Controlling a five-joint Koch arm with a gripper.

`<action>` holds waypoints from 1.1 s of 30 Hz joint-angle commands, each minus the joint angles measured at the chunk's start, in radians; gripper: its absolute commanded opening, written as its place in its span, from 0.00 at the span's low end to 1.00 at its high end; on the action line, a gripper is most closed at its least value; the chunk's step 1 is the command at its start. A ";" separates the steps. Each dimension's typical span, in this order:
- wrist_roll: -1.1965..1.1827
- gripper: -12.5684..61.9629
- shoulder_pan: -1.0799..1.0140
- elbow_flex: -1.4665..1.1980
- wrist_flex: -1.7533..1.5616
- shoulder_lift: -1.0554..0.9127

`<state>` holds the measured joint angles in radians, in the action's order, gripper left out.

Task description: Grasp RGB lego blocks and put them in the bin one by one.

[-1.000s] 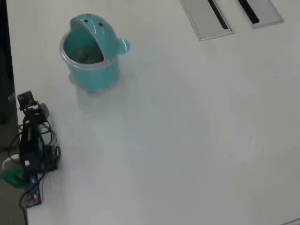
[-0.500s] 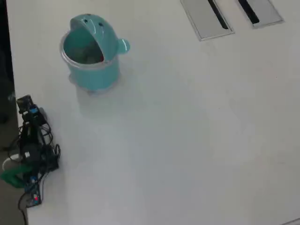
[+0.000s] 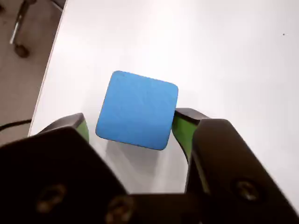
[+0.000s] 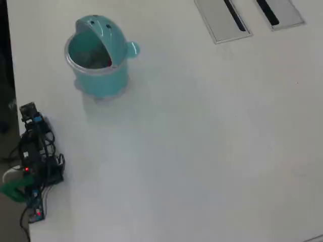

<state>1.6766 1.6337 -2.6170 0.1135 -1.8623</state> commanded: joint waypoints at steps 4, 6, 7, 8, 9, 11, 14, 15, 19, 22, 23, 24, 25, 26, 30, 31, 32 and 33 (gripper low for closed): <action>-0.012 0.59 -0.009 0.080 -0.058 0.005; -0.017 0.58 -0.017 0.078 -0.058 0.008; -0.020 0.58 -0.021 0.080 -0.058 0.009; -0.021 0.57 -0.026 0.081 -0.058 0.009; -0.023 0.56 -0.031 0.083 -0.058 0.009; -0.023 0.55 -0.040 0.087 -0.057 0.009; -0.054 0.44 -0.041 0.087 -0.057 -0.002; -0.060 0.41 -0.041 0.087 -0.057 -0.005; -0.077 0.32 -0.041 0.087 -0.057 -0.015; -0.077 0.32 -0.052 0.089 -0.054 -0.040; -0.077 0.32 -0.057 0.089 -0.049 -0.057; -0.077 0.32 -0.066 0.091 -0.043 -0.081; -0.074 0.32 -0.080 0.092 -0.040 -0.106; -0.072 0.32 -0.086 0.094 -0.031 -0.121; -0.066 0.32 -0.120 0.118 0.020 -0.192; -0.066 0.32 -0.124 0.124 0.021 -0.198; -0.066 0.32 -0.133 0.137 0.025 -0.216; -0.064 0.32 -0.138 0.152 0.043 -0.230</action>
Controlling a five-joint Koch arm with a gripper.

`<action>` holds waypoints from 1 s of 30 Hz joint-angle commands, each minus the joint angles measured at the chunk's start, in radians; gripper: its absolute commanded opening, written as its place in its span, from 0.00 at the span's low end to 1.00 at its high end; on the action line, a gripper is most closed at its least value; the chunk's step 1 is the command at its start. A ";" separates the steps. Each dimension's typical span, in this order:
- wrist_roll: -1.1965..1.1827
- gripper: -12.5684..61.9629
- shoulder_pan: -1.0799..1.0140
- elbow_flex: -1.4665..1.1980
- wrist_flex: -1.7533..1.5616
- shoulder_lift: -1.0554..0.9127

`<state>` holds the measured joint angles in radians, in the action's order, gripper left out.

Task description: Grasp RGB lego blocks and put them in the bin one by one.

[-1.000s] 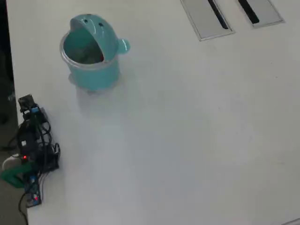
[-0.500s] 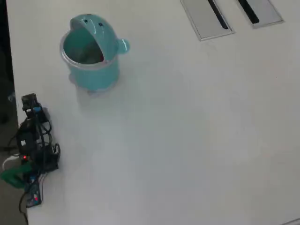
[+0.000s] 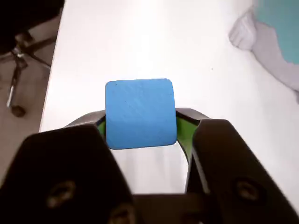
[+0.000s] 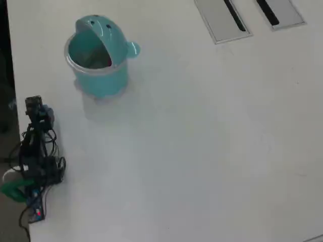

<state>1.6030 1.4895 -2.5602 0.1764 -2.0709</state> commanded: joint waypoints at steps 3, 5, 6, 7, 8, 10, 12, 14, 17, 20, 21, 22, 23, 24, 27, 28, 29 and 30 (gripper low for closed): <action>0.009 0.32 -0.028 0.135 0.014 -0.074; 0.009 0.33 -0.048 0.163 0.037 -0.092; 0.009 0.33 -0.069 0.215 0.048 -0.097; 0.009 0.33 -0.078 0.258 0.069 -0.095; 0.009 0.33 -0.120 0.362 0.121 -0.097; 0.009 0.33 -0.146 0.426 0.150 -0.097; 0.009 0.33 -0.181 0.503 0.195 -0.098; 0.009 0.33 -0.199 0.543 0.204 -0.098; 0.011 0.33 -0.253 0.650 0.233 -0.089; 0.025 0.33 -0.296 0.707 0.245 -0.075; 0.028 0.33 -0.313 0.727 0.245 -0.067; 0.028 0.33 -0.321 0.741 0.245 -0.060; 0.032 0.33 -0.331 0.755 0.245 -0.052; 0.034 0.33 -0.341 0.769 0.245 -0.044; 0.038 0.33 -0.394 0.851 0.245 0.017; 0.043 0.33 -0.410 0.887 0.245 0.044; 0.043 0.32 -0.420 0.917 0.245 0.066; 0.043 0.33 -0.423 0.948 0.245 0.087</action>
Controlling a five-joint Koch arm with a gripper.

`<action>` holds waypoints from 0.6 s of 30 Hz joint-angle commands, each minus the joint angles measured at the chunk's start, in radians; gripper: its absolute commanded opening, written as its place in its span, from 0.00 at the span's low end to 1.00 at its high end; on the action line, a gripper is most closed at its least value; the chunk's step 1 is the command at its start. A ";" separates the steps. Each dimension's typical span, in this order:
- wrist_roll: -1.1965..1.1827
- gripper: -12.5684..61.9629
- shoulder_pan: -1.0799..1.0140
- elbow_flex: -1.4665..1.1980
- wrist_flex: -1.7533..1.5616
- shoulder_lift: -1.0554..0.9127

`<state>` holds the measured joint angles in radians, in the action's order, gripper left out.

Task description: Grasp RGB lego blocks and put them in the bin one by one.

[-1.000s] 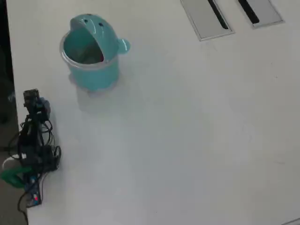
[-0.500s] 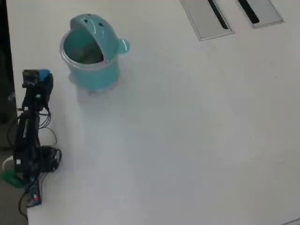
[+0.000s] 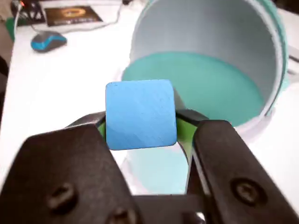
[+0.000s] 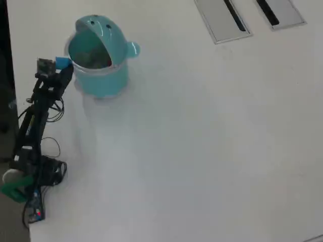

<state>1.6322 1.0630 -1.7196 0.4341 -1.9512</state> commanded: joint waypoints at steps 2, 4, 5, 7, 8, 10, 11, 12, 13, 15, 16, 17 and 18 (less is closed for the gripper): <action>0.014 0.32 -0.006 0.192 -0.008 0.037; 0.014 0.32 -0.012 0.270 0.000 0.097; 0.014 0.32 -0.014 0.291 0.000 0.112; 0.014 0.32 -0.017 0.339 0.009 0.150; 0.017 0.33 -0.018 0.376 0.018 0.178; 0.018 0.33 -0.018 0.445 0.025 0.235; 0.021 0.32 -0.018 0.499 0.034 0.279; 0.032 0.33 -0.021 0.529 0.043 0.314; 0.032 0.33 -0.031 0.537 0.043 0.330; 0.034 0.33 -0.043 0.541 0.026 0.387; 0.034 0.33 -0.046 0.552 0.000 0.416; 0.034 0.33 -0.046 0.566 0.000 0.430; 0.034 0.33 -0.048 0.578 0.000 0.446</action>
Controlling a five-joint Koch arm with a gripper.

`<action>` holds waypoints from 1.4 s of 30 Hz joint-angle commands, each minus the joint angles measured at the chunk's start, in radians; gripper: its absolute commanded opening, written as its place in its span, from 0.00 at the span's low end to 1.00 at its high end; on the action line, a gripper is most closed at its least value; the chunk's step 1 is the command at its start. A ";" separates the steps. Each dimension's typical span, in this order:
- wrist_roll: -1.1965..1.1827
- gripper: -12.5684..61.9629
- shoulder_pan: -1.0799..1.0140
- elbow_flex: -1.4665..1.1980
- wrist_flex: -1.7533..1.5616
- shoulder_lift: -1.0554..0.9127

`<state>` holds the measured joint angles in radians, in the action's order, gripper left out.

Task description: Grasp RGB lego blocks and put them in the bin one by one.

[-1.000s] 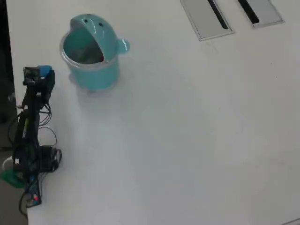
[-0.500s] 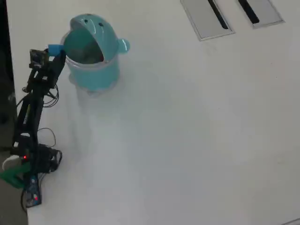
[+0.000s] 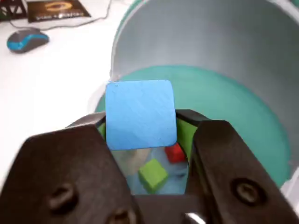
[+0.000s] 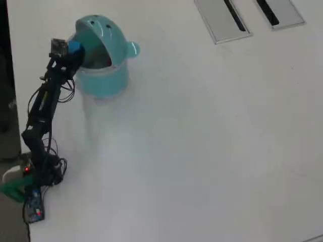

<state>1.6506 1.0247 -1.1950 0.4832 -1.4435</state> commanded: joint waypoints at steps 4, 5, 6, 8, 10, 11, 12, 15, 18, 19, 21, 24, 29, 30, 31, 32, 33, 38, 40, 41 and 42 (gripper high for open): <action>0.015 0.33 -0.018 0.252 -0.046 0.117; 0.018 0.33 -0.021 0.279 -0.046 0.149; 0.020 0.34 -0.023 0.285 -0.048 0.160; 0.043 0.41 -0.034 0.285 -0.051 0.175; 0.084 0.47 -0.051 0.287 -0.054 0.186; 0.100 0.52 -0.060 0.285 -0.057 0.192; 0.100 0.56 -0.061 0.276 -0.072 0.193; 0.097 0.57 -0.052 0.281 -0.074 0.201; 0.086 0.59 -0.031 0.259 -0.074 0.204; 0.086 0.59 -0.028 0.258 -0.075 0.204; 0.083 0.59 -0.021 0.258 -0.075 0.199; 0.081 0.60 -0.009 0.252 -0.074 0.183; 0.081 0.60 0.005 0.204 -0.075 0.138; 0.081 0.59 0.006 0.178 -0.077 0.118; 0.081 0.60 0.006 0.146 -0.084 0.098; 0.080 0.60 0.006 0.097 -0.112 0.072; 0.067 0.60 0.005 0.041 -0.143 0.041; 0.032 0.59 -0.012 -0.245 -0.305 -0.121; 0.028 0.59 -0.023 -0.322 -0.333 -0.183; 0.028 0.59 -0.025 -0.353 -0.344 -0.210; 0.026 0.59 -0.028 -0.380 -0.347 -0.238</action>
<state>1.6766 1.0048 -1.6091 0.2163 -1.6045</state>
